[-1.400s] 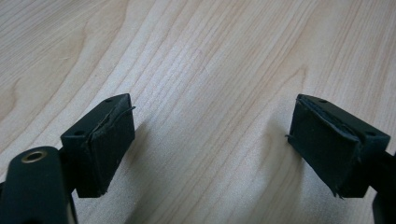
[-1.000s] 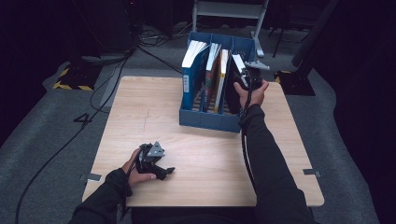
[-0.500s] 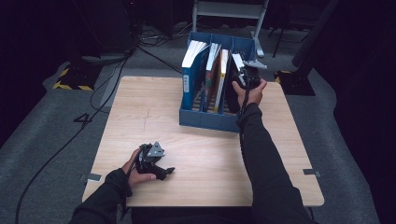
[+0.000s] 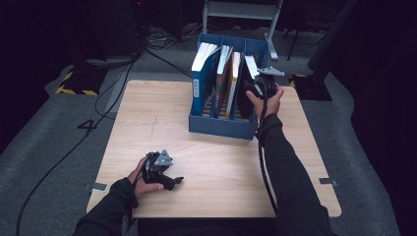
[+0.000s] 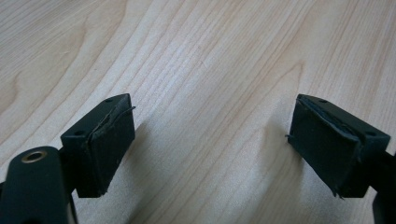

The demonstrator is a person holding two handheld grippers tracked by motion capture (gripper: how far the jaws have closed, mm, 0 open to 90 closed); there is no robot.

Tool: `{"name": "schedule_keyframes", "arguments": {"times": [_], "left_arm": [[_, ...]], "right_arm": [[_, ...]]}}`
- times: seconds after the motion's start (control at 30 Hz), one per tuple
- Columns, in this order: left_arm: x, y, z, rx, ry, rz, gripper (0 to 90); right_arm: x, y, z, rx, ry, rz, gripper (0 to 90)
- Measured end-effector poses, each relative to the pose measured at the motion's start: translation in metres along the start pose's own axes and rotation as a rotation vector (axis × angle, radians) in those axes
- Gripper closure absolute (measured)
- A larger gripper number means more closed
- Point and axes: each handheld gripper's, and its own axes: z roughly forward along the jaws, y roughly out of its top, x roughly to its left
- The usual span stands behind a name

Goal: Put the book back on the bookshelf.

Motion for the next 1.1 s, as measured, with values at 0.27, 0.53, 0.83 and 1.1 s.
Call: {"name": "schedule_keyframes", "arguments": {"times": [0.27,0.53,0.83,1.1], "left_arm": [[0.000,0.000,0.000,-0.001,0.006,-0.001,14.7],[0.000,0.000,0.000,-0.003,0.004,-0.005,14.6],[0.000,0.000,0.000,-0.003,0.001,-0.005,14.6],[0.000,0.000,0.000,-0.003,0.000,-0.002,14.6]], "right_arm": [[-0.007,-0.016,-0.020,-0.007,0.061,-0.027,48.8],[-0.010,-0.024,-0.014,0.009,0.114,-0.037,49.0],[-0.002,-0.019,-0.002,0.018,0.073,-0.023,48.4],[-0.007,-0.013,0.010,0.029,0.002,-0.008,51.1]]}}
